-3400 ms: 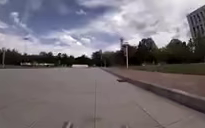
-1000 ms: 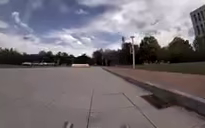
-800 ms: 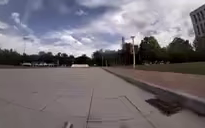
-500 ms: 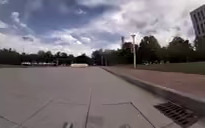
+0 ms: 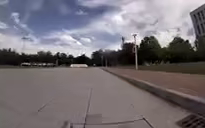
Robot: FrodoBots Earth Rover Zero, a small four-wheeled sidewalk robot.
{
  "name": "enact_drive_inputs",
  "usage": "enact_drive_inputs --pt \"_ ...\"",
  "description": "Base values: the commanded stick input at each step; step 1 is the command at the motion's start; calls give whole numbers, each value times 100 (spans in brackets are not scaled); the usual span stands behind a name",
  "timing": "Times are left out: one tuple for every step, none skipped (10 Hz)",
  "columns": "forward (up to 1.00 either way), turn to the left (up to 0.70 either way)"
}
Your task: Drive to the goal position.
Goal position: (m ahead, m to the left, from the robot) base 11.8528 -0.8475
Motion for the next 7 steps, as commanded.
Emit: enact_drive_inputs --pt "100 0" --pt "100 0" --pt "100 0" --pt "100 0" --pt "100 0" --pt "100 0" --pt "100 0"
